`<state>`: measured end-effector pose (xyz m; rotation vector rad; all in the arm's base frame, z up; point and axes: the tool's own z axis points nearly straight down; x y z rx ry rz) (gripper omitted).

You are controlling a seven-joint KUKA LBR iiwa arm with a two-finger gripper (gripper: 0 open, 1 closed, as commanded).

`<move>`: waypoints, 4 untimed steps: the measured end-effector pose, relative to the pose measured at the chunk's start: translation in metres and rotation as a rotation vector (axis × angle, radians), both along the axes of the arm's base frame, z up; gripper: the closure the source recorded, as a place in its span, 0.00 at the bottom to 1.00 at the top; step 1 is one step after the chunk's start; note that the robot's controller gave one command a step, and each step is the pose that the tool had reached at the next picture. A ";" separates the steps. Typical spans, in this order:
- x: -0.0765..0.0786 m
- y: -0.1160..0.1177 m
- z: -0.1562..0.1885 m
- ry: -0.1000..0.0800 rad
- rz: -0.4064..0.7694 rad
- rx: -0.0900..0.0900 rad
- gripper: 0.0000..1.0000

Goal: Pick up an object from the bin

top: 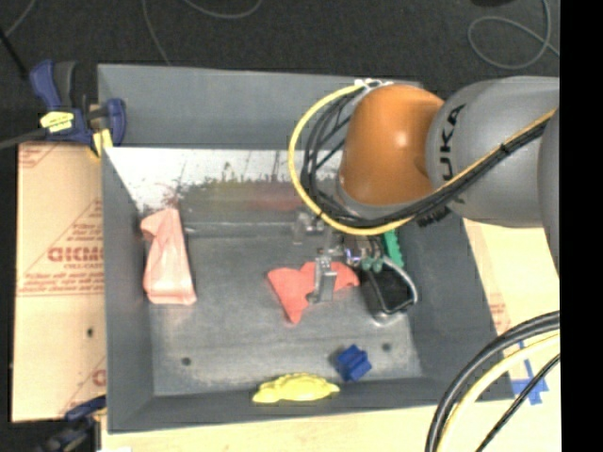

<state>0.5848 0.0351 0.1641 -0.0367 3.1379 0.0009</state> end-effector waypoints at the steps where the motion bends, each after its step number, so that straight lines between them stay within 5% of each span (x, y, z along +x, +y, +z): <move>1: -0.006 -0.012 -0.010 0.003 0.001 -0.001 0.00; 2: 0.041 -0.002 0.025 0.004 0.057 -0.002 0.00; 3: 0.021 -0.022 0.008 -0.014 0.047 0.000 0.00; 4: 0.000 -0.031 -0.034 0.000 -0.193 0.000 0.00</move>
Offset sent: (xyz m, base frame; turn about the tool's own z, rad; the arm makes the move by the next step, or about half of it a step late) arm 0.0659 0.0127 0.0536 -0.1099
